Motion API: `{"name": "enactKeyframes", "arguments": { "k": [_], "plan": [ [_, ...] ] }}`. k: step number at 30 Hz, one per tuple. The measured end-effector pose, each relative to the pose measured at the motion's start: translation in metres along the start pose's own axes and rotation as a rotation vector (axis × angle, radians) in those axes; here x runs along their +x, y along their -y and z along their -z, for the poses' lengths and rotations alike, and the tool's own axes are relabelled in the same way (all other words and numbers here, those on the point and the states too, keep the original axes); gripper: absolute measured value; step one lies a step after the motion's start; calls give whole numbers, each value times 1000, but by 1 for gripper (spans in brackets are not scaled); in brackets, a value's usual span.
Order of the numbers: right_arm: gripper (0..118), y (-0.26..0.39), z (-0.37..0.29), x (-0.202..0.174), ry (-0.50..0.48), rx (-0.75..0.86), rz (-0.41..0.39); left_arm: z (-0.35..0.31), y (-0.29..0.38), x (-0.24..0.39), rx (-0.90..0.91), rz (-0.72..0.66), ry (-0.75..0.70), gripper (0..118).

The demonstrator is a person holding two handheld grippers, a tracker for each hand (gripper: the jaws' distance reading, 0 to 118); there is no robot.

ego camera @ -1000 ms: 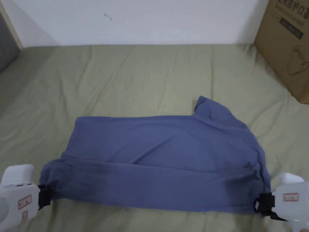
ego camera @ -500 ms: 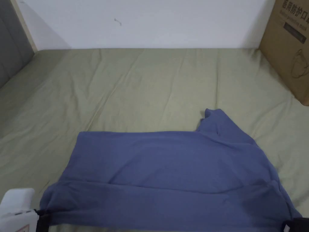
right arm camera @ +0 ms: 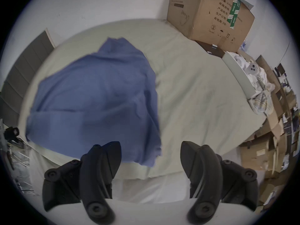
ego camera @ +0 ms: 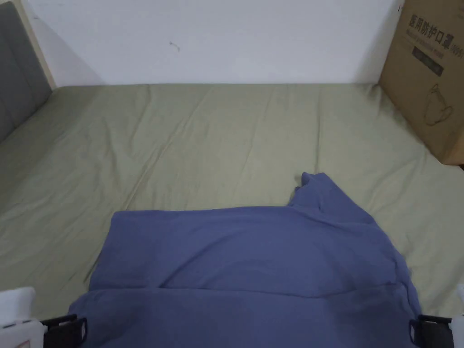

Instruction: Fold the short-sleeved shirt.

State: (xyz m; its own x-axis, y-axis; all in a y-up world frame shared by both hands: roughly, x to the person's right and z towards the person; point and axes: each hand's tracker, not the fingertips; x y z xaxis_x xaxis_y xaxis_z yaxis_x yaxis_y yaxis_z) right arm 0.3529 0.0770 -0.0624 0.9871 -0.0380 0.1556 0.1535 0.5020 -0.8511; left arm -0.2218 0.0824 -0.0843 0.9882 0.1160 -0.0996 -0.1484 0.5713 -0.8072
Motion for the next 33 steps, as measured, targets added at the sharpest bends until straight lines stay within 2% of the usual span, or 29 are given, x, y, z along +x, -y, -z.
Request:
{"name": "enactKeyframes", "arguments": {
  "k": [1, 2, 4, 6, 9, 13, 14, 15, 16, 17, 18, 23, 25, 26, 27, 28, 29, 30, 31, 32, 33],
  "plan": [
    [38, -4, 0, -4, -19, 10, -5, 1, -6, 6, 12, 2, 10, 22],
    [7, -6, 1, -7, -18, 14, -7, 4, -10, 12, 13, 11, 8, 3],
    [4, -11, 11, -12, -34, 13, 11, 15, -19, 26, 37, 30, -20, 2],
    [2, -16, 22, -15, -102, -28, 13, 31, -26, 35, 10, 58, -15, 0],
    [2, -27, 37, -16, -89, -37, 15, 45, -36, 48, 4, 63, 29, 0],
    [2, -81, 64, -1, -136, -35, 72, 68, -58, 56, -8, 84, 18, 0],
    [4, -98, 72, 2, -139, -35, 76, 72, -63, 57, -9, 83, 16, 0],
    [15, -119, 82, 3, -146, -28, 74, 77, -70, 57, -8, 81, 15, 0],
    [43, -141, 95, 5, -149, -20, 63, 82, -76, 57, -6, 76, 16, 0],
    [84, -158, 107, 4, -131, -15, 54, 85, -81, 57, -4, 69, 13, 0],
    [95, -179, 122, 4, -120, -4, 47, 87, -86, 58, 2, 66, 8, 0],
    [95, -238, 193, 2, -131, -31, 35, 100, -102, 59, 7, 62, 7, 0],
    [94, -239, 221, 1, -111, -100, -15, 107, -105, 57, -14, 53, 3, 0],
    [90, -238, 231, 1, -97, -141, -31, 109, -104, 57, -17, 55, -2, 0],
    [81, -233, 240, 0, -67, -175, -40, 111, -104, 56, -22, 62, -3, 0],
    [80, -229, 238, -2, -33, -154, -35, 113, -104, 55, -26, 66, -4, 0],
    [73, -229, 232, -3, -67, -120, -41, 113, -105, 54, -22, 65, -6, 1],
    [57, -229, 227, -4, -69, -116, -62, 115, -107, 52, -11, 60, -2, 9],
    [28, -228, 219, -5, -80, -88, -95, 116, -110, 50, -6, 47, 2, 26],
    [4, -226, 215, -4, -103, -64, -111, 118, -114, 49, 0, 24, 4, 59],
    [4, -226, 213, -3, -159, -65, -102, 122, -120, 49, -6, 5, 6, 78]
  ]
}}
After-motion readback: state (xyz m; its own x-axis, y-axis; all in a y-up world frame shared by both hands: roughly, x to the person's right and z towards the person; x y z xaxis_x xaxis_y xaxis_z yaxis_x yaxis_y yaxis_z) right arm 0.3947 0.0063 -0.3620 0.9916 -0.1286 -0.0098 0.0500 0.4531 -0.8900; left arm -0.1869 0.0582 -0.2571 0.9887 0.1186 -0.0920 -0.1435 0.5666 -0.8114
